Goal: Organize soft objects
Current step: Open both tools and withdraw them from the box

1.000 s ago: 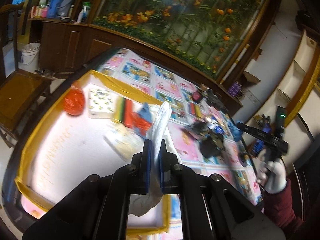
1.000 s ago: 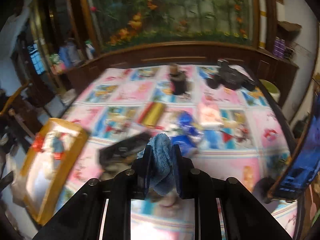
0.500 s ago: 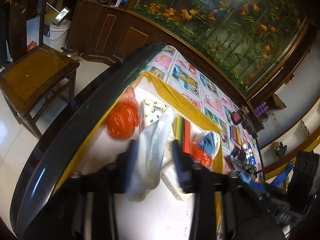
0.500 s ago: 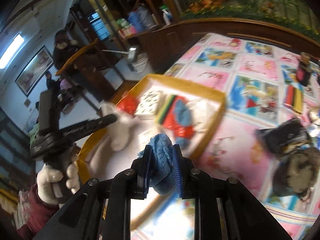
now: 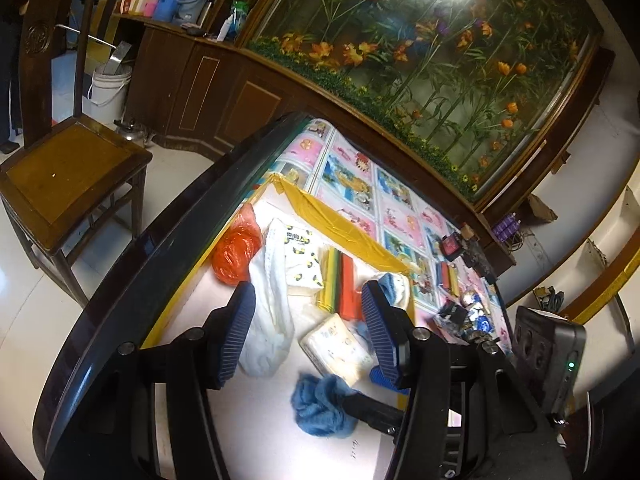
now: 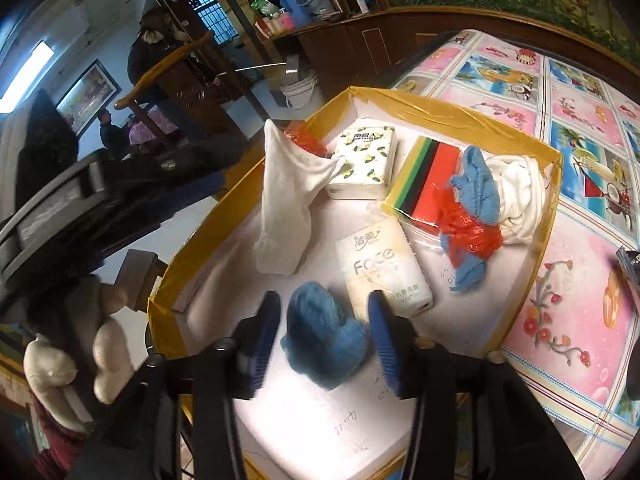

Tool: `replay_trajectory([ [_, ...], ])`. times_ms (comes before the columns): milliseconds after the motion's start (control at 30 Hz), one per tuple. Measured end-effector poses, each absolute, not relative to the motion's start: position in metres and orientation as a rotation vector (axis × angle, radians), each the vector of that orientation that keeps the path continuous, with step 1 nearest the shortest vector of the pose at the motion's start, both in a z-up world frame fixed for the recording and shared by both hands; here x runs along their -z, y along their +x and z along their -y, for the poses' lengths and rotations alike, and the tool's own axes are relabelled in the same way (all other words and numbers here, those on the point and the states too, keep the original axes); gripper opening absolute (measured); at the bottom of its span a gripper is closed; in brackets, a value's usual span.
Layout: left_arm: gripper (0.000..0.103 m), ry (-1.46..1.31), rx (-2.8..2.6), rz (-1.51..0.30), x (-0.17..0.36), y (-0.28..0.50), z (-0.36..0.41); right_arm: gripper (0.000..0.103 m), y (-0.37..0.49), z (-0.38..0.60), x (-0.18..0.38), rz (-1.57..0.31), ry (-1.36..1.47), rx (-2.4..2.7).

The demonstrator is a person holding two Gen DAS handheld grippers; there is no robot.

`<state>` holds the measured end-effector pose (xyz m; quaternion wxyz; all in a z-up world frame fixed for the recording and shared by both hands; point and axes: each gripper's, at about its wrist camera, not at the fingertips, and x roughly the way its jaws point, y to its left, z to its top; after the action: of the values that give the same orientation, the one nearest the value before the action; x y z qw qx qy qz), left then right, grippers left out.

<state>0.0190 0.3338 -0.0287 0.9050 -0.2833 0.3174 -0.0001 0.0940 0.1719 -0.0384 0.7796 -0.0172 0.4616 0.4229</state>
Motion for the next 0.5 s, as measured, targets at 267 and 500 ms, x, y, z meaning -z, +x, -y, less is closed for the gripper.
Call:
replay_trajectory([
  [267,0.055,-0.553,0.042,-0.629,0.009,-0.010,-0.299,0.058,0.063,-0.123,0.013,-0.880,-0.024,-0.892],
  [500,0.055,-0.481,0.121,-0.670,0.001,-0.017,-0.240,0.066,0.048,-0.054,0.002,-0.811,0.020,-0.835],
])
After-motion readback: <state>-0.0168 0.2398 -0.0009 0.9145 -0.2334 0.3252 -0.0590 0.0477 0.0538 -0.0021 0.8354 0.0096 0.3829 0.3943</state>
